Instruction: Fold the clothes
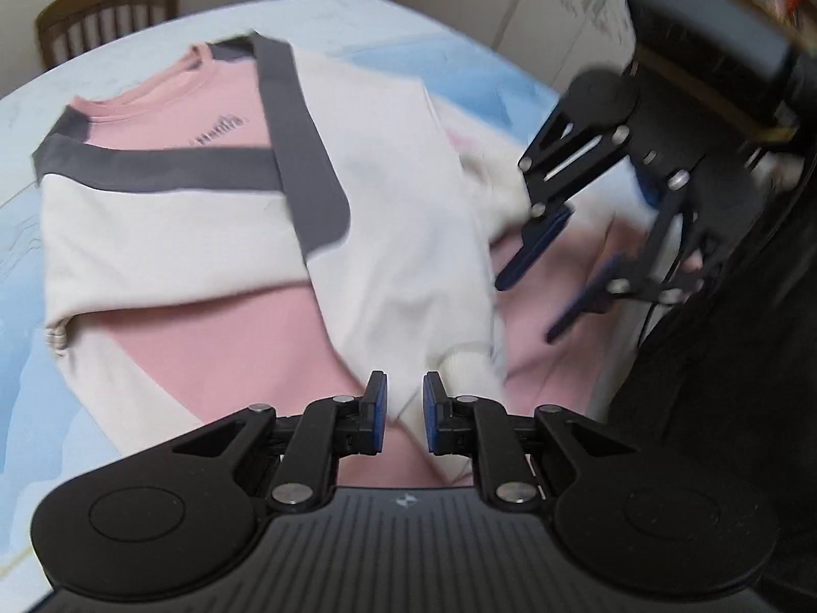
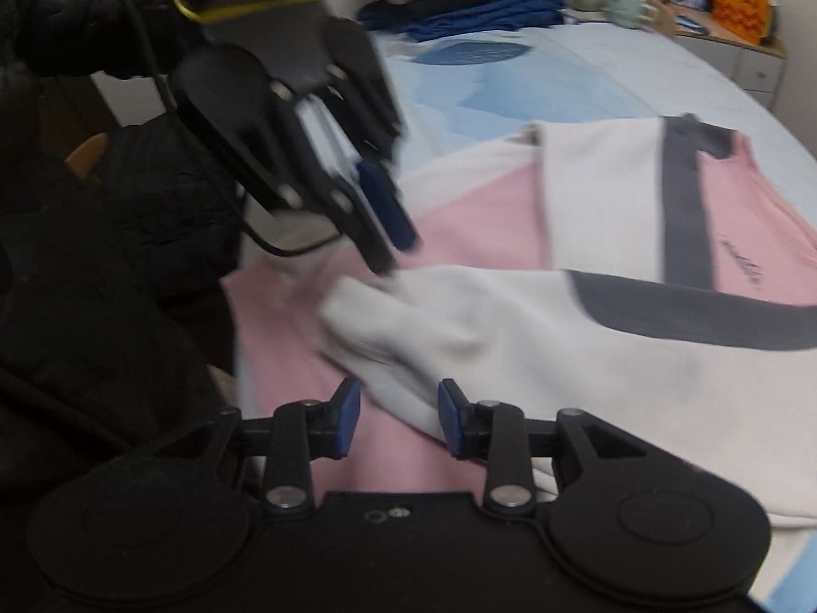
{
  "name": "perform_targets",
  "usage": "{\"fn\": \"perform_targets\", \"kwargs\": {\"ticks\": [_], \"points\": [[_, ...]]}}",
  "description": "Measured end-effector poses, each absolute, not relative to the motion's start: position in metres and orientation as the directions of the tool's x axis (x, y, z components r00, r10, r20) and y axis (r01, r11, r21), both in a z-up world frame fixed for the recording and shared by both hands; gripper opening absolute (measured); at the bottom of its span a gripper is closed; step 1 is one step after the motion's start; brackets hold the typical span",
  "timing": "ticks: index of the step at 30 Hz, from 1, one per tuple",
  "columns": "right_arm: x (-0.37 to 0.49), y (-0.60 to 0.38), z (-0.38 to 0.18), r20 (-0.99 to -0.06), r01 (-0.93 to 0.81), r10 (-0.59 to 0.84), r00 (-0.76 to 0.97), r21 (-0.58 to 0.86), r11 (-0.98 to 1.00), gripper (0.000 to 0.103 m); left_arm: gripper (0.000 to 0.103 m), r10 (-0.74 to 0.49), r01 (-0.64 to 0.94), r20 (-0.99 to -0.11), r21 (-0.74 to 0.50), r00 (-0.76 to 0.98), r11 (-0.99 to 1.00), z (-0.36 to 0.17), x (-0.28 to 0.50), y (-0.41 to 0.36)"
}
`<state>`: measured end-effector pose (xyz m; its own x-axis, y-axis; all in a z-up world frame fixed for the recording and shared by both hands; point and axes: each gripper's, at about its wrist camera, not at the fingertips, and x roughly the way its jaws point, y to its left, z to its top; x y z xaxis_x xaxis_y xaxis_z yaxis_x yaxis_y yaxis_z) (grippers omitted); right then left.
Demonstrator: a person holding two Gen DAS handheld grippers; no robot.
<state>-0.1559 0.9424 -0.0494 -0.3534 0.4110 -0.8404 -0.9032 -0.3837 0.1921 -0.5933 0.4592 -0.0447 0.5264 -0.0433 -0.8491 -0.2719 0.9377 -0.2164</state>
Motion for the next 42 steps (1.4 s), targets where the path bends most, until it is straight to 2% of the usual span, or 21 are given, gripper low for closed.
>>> {"fn": "perform_targets", "kwargs": {"ticks": [5, 8, 9, 10, 15, 19, 22, 24, 27, 33, 37, 42], "points": [[-0.175, 0.953, -0.057, -0.85, -0.931, 0.411, -0.331, 0.223, -0.289, 0.103, 0.017, -0.033, -0.147, -0.874, -0.119, 0.486, 0.982, -0.051, -0.601, 0.438], [-0.18, 0.959, -0.061, -0.857, -0.946, 0.412, -0.311, 0.24, -0.216, 0.103, 0.039, -0.036, -0.107, -0.879, -0.099, 0.476, 0.989, -0.058, -0.605, 0.428], [-0.181, 0.961, -0.062, -0.859, -0.95, 0.412, -0.305, 0.246, -0.19, 0.103, 0.052, -0.036, -0.095, -0.877, -0.093, 0.479, 0.991, -0.06, -0.606, 0.424], [-0.183, 0.963, -0.062, -0.861, -0.954, 0.412, -0.299, 0.254, -0.162, 0.103, 0.056, -0.03, -0.087, -0.874, -0.083, 0.485, 0.993, -0.061, -0.606, 0.422], [-0.19, 0.97, -0.066, -0.879, -0.963, 0.404, -0.252, 0.27, -0.012, 0.103, 0.056, 0.066, -0.091, -0.859, 0.022, 0.508, 0.996, -0.069, -0.605, 0.414], [-0.196, 0.979, -0.07, -0.908, -0.958, 0.376, -0.186, 0.253, 0.136, 0.103, 0.045, 0.132, -0.045, -0.829, 0.128, 0.543, 0.991, -0.07, -0.606, 0.397], [-0.198, 0.982, -0.074, -0.928, -0.953, 0.348, -0.134, 0.217, 0.211, 0.103, 0.045, 0.193, -0.039, -0.809, 0.207, 0.555, 0.978, -0.075, -0.607, 0.387], [-0.2, 0.983, -0.075, -0.934, -0.954, 0.337, -0.122, 0.203, 0.219, 0.103, 0.045, 0.201, -0.071, -0.802, 0.195, 0.562, 0.978, -0.075, -0.608, 0.388], [-0.202, 0.979, -0.077, -0.945, -0.962, 0.31, -0.102, 0.174, 0.212, 0.103, 0.039, 0.217, -0.157, -0.8, 0.155, 0.559, 0.975, -0.076, -0.612, 0.398], [-0.2, 0.959, -0.077, -0.955, -0.977, 0.28, -0.096, 0.144, 0.156, 0.103, 0.038, 0.181, -0.315, -0.827, 0.005, 0.533, 0.949, -0.08, -0.629, 0.426], [-0.183, 0.94, -0.059, -0.931, -0.983, 0.344, -0.12, 0.161, 0.094, 0.103, 0.038, 0.097, -0.292, -0.826, -0.085, 0.556, 0.953, -0.067, -0.643, 0.434], [-0.169, 0.948, -0.046, -0.921, -0.998, 0.386, -0.053, 0.062, 0.012, 0.103, 0.038, 0.034, -0.194, -0.76, -0.122, 0.649, 0.973, -0.033, -0.629, 0.438]]}}
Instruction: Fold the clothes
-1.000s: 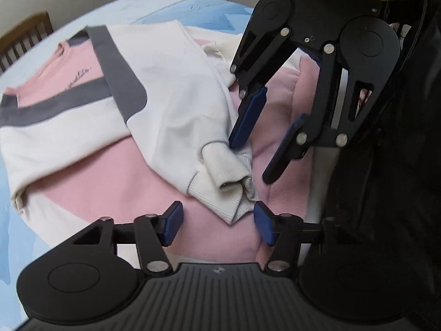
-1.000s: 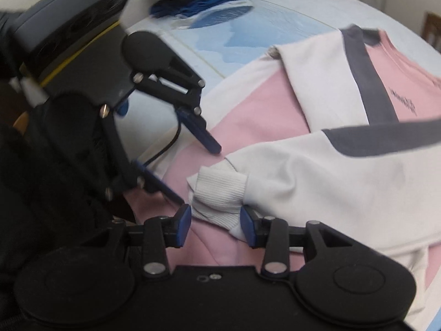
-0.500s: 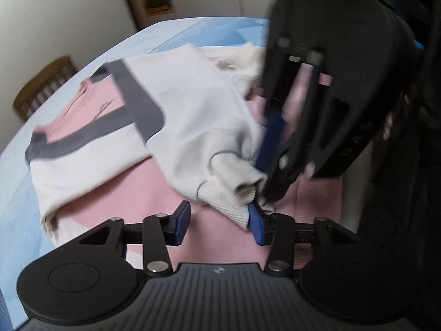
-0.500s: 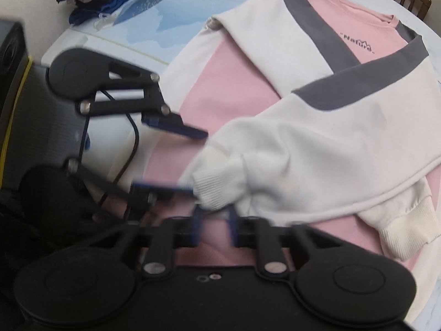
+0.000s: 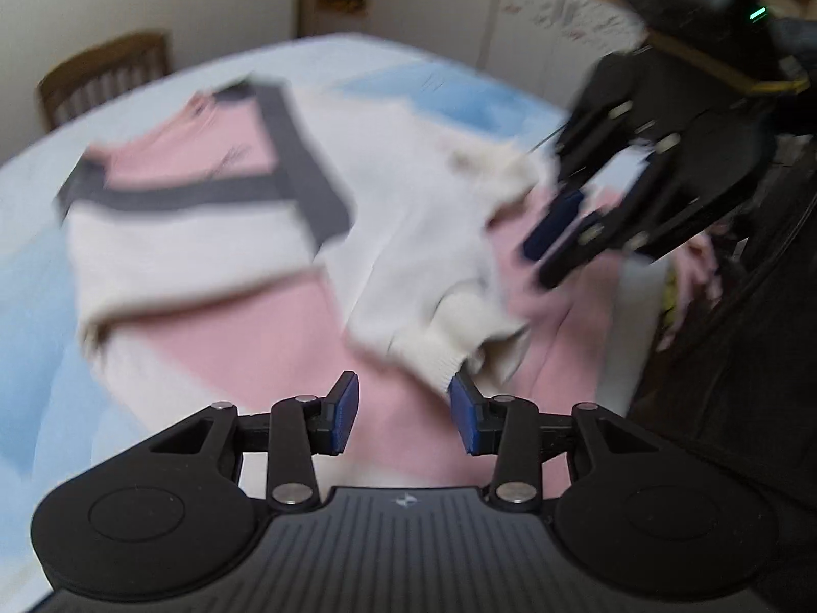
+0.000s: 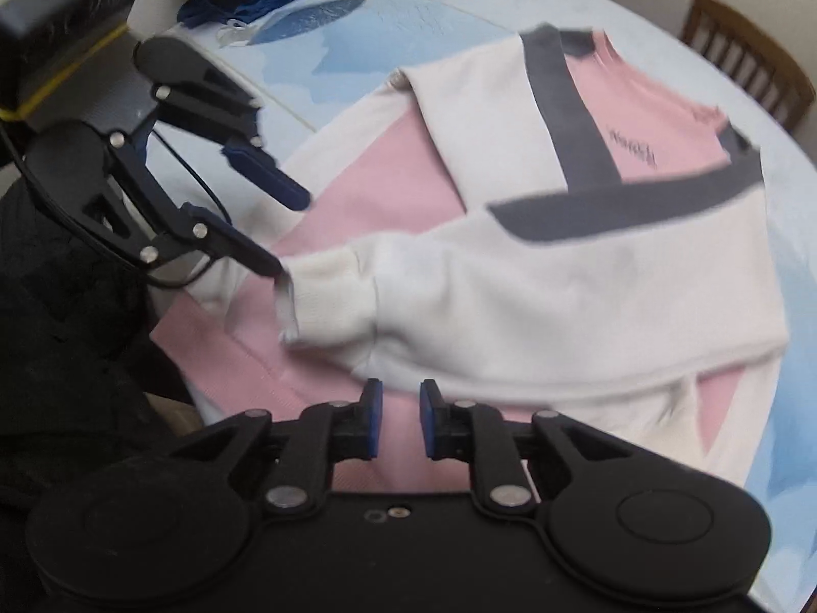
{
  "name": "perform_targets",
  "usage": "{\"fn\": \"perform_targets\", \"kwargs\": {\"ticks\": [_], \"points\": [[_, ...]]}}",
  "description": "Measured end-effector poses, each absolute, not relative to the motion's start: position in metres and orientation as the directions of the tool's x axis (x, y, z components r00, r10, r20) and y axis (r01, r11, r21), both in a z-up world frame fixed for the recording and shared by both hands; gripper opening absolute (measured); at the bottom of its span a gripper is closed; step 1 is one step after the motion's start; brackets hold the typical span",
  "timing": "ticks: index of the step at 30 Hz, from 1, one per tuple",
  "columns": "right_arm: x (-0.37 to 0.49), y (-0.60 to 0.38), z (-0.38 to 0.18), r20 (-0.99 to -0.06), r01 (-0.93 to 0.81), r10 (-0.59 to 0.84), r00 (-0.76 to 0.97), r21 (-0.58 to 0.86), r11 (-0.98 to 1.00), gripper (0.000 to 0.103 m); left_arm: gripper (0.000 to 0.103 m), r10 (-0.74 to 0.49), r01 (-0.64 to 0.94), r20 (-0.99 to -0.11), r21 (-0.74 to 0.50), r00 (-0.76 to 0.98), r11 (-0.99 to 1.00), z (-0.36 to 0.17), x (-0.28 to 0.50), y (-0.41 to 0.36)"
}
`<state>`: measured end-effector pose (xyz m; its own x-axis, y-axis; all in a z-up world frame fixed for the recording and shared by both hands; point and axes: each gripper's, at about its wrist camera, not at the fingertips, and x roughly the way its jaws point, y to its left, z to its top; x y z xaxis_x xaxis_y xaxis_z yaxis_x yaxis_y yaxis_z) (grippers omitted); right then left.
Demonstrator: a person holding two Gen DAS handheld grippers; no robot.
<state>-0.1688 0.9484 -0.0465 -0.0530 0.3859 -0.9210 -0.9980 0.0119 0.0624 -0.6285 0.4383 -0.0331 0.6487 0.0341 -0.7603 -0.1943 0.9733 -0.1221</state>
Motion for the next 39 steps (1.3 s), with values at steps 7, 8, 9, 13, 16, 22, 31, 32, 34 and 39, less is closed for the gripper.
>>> {"fn": "perform_targets", "kwargs": {"ticks": [7, 8, 9, 13, 16, 22, 31, 32, 34, 39], "points": [[-0.157, 0.976, -0.038, -0.91, -0.999, 0.413, -0.024, 0.004, -0.05, 0.103, 0.038, -0.012, -0.051, -0.764, -0.059, 0.645, 0.997, -0.013, -0.597, 0.45], [-0.157, 0.982, -0.04, -0.911, -0.998, 0.412, -0.027, 0.005, -0.056, 0.103, 0.037, -0.005, -0.056, -0.776, -0.052, 0.63, 0.997, -0.019, -0.593, 0.455], [-0.157, 0.987, -0.043, -0.911, -0.998, 0.411, -0.031, 0.006, -0.061, 0.103, 0.033, -0.01, -0.057, -0.787, -0.057, 0.617, 0.997, -0.026, -0.59, 0.458], [-0.161, 1.0, -0.058, -0.92, -0.997, 0.388, -0.063, 0.043, -0.061, 0.103, 0.028, -0.036, -0.02, -0.828, -0.057, 0.56, 0.998, -0.057, -0.576, 0.453], [-0.165, 0.987, -0.08, -0.94, -0.997, 0.337, -0.054, 0.031, -0.072, 0.103, 0.025, -0.052, 0.0, -0.845, -0.061, 0.533, 0.998, -0.075, -0.579, 0.448], [-0.147, 0.969, -0.094, -0.941, -0.995, 0.324, -0.093, 0.101, 0.007, 0.103, 0.025, -0.059, -0.028, -0.843, -0.088, 0.535, 0.996, -0.078, -0.587, 0.449], [-0.077, 0.949, -0.061, -0.937, -0.999, 0.349, -0.023, 0.033, 0.022, 0.103, 0.037, -0.065, -0.015, -0.867, -0.084, 0.494, 0.996, -0.054, -0.599, 0.459], [-0.06, 0.951, -0.054, -0.929, -0.999, 0.37, -0.007, 0.021, 0.034, 0.103, 0.044, -0.04, -0.049, -0.865, -0.074, 0.5, 0.996, -0.049, -0.599, 0.47], [-0.023, 0.964, -0.044, -0.917, -0.999, 0.399, 0.03, -0.013, 0.046, 0.103, 0.07, 0.052, -0.178, -0.854, -0.048, 0.518, 0.983, -0.041, -0.595, 0.502], [0.068, 1.01, -0.041, -0.875, -0.995, 0.48, 0.062, -0.019, 0.095, 0.103, 0.073, 0.257, -0.469, -0.829, -0.006, 0.496, 0.883, -0.032, -0.582, 0.586]]}}
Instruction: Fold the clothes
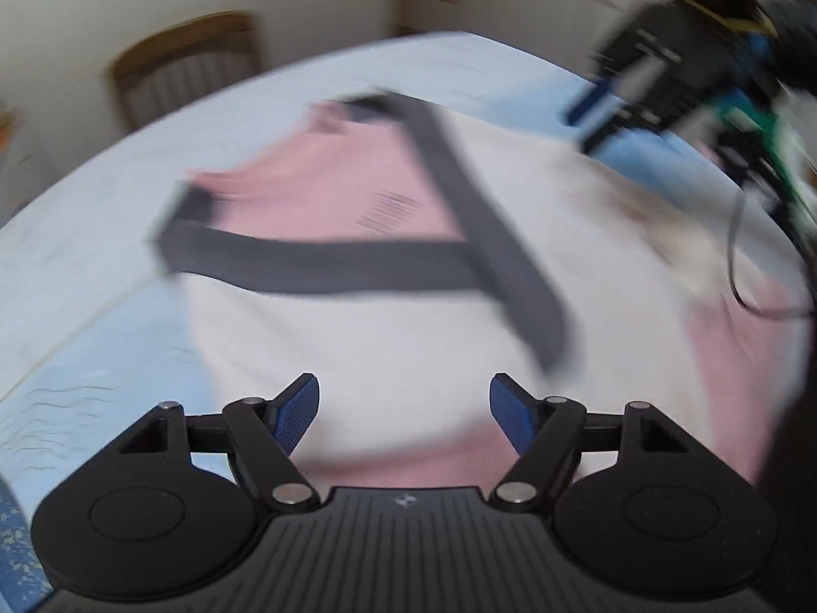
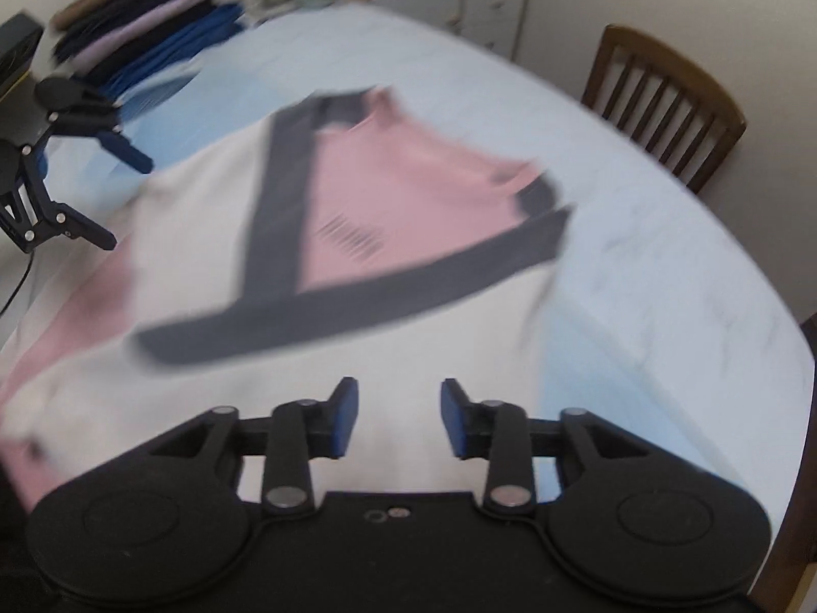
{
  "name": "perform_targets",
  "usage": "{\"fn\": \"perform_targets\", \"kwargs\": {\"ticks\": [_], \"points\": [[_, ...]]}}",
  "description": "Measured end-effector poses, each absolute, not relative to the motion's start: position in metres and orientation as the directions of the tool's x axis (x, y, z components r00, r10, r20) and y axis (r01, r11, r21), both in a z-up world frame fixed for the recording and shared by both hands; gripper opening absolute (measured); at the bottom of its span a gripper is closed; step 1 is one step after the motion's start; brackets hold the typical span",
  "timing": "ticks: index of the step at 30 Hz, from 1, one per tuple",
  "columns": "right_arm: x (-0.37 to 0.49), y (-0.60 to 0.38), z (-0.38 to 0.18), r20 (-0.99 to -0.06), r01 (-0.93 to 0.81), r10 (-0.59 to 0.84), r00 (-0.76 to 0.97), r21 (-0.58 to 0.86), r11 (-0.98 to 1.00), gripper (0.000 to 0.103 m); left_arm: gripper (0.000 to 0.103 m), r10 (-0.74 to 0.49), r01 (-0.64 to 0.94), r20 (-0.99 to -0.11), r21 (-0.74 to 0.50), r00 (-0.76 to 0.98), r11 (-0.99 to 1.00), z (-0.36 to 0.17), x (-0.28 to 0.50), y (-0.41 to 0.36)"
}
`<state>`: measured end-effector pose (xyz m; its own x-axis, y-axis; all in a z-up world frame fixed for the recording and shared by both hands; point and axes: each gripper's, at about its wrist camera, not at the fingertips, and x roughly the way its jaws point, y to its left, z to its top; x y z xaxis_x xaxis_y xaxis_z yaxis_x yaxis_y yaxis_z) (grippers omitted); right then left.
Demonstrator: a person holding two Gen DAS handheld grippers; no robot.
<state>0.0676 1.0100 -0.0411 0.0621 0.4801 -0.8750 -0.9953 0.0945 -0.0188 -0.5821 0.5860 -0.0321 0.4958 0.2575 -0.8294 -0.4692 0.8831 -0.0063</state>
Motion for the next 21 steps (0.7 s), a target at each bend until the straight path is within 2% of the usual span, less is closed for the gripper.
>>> {"fn": "perform_targets", "kwargs": {"ticks": [4, 9, 13, 21], "points": [[0.117, 1.044, -0.061, -0.862, -0.994, 0.501, 0.076, -0.024, 0.109, 0.103, 0.073, 0.346, -0.608, -0.831, 0.013, 0.435, 0.794, -0.044, -0.569, 0.647], [0.155, 1.076, -0.083, -0.866, -0.992, 0.499, 0.041, 0.026, 0.127, 0.103, 0.073, 0.373, -0.72, -0.839, -0.032, 0.396, 0.693, -0.064, -0.554, 0.706], [0.17, 1.095, -0.098, -0.868, -0.99, 0.495, 0.022, 0.052, 0.134, 0.103, 0.073, 0.356, -0.743, -0.849, -0.063, 0.391, 0.666, -0.076, -0.546, 0.727], [0.172, 1.116, -0.11, -0.864, -0.992, 0.503, 0.03, 0.036, 0.12, 0.103, 0.074, 0.376, -0.744, -0.841, -0.046, 0.389, 0.667, -0.085, -0.519, 0.745]]}}
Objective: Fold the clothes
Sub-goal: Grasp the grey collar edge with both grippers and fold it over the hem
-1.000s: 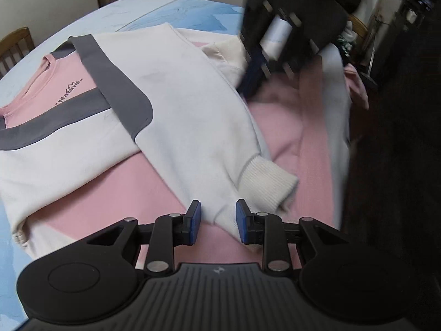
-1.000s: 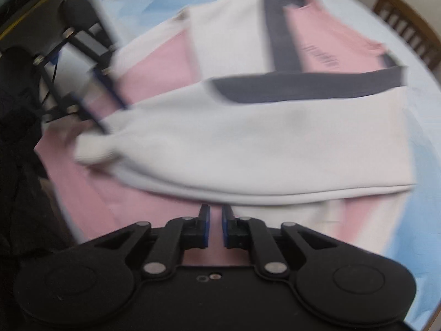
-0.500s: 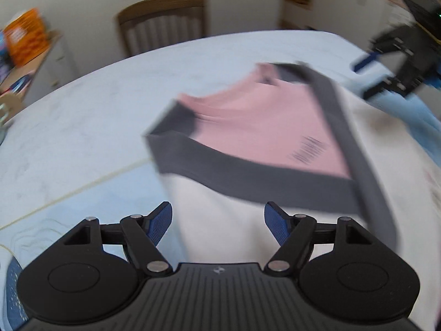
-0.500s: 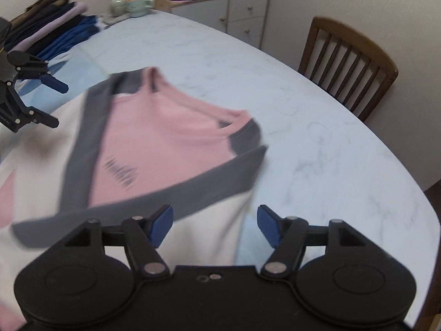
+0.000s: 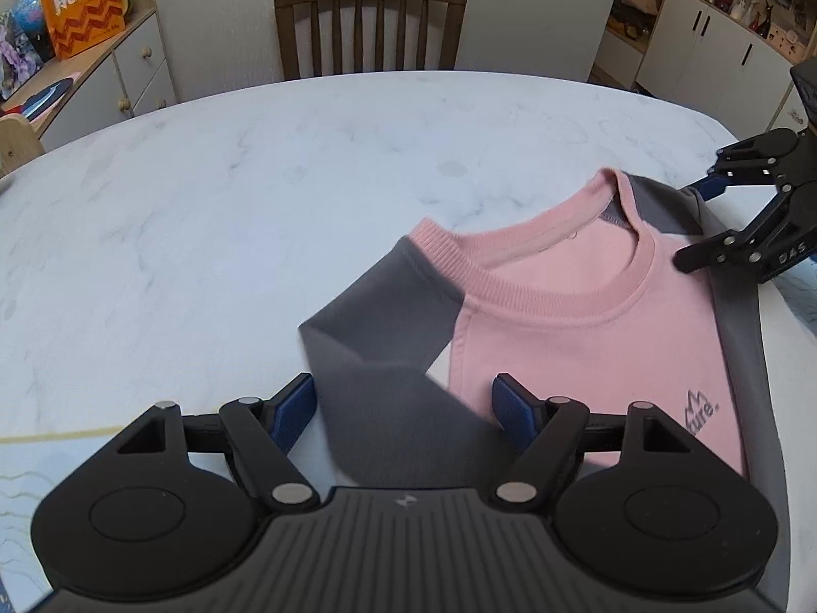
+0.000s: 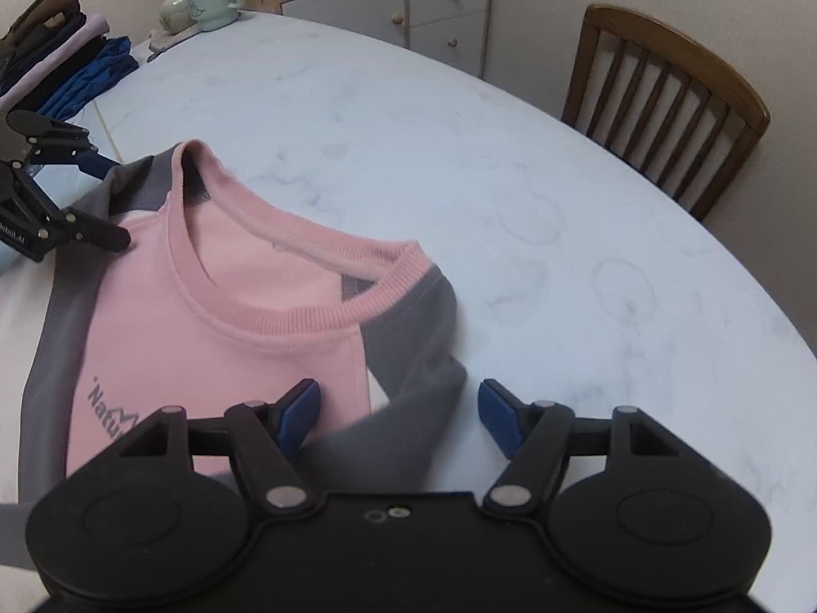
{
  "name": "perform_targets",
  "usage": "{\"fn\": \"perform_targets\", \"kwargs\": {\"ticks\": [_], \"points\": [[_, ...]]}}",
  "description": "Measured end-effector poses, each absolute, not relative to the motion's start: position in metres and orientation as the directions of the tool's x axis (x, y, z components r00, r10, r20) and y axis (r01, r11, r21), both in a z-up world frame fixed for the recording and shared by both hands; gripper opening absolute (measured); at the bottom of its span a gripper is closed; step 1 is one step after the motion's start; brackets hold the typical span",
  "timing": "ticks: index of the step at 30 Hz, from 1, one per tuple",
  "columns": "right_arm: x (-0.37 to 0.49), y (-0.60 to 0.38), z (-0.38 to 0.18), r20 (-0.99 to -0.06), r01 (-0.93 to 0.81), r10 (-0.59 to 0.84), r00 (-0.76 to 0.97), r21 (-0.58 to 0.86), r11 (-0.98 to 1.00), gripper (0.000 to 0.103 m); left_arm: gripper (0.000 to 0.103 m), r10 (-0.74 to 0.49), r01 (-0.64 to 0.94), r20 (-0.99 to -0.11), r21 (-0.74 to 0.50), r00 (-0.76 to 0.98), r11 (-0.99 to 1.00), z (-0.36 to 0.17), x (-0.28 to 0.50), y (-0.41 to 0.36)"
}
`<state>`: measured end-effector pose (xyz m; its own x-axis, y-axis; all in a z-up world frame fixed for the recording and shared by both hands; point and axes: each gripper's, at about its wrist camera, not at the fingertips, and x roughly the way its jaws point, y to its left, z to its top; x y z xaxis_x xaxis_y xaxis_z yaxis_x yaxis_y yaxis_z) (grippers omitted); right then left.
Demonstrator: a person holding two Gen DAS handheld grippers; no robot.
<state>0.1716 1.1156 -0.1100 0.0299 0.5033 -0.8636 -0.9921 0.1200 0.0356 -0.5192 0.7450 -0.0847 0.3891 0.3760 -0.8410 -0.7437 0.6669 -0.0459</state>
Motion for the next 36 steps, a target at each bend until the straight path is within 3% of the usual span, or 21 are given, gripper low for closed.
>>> {"fn": "perform_targets", "kwargs": {"ticks": [2, 6, 7, 16, 25, 30, 36], "points": [[0.17, 1.117, -0.108, -0.858, -0.991, 0.513, 0.035, 0.035, 0.127, 0.103, 0.068, 0.385, -0.741, -0.843, -0.024, 0.377, 0.671, -0.085, -0.514, 0.744], [0.166, 1.114, -0.099, -0.852, -0.991, 0.523, 0.027, 0.044, 0.123, 0.103, 0.021, 0.374, -0.744, -0.845, -0.041, 0.381, 0.667, -0.079, -0.513, 0.741], [0.165, 1.111, -0.095, -0.847, -0.992, 0.53, 0.04, 0.029, 0.121, 0.103, 0.017, 0.374, -0.744, -0.844, -0.044, 0.385, 0.666, -0.077, -0.513, 0.738], [0.137, 1.03, -0.017, -0.758, -0.996, 0.652, -0.013, 0.07, 0.062, 0.103, 0.011, 0.478, -0.726, -0.75, -0.005, 0.457, 0.687, -0.016, -0.532, 0.659], [0.045, 0.888, 0.038, -0.745, -0.994, 0.665, 0.044, 0.034, 0.104, 0.103, 0.011, 0.416, -0.573, -0.697, 0.008, 0.584, 0.819, 0.028, -0.583, 0.518], [-0.005, 0.826, 0.017, -0.787, -0.987, 0.615, 0.057, 0.05, 0.155, 0.103, 0.011, 0.303, -0.475, -0.739, -0.027, 0.602, 0.88, 0.008, -0.604, 0.443], [-0.041, 0.803, -0.047, -0.862, -0.982, 0.501, 0.076, 0.022, 0.187, 0.103, 0.011, 0.208, -0.403, -0.799, -0.047, 0.564, 0.914, -0.056, -0.608, 0.394]]}}
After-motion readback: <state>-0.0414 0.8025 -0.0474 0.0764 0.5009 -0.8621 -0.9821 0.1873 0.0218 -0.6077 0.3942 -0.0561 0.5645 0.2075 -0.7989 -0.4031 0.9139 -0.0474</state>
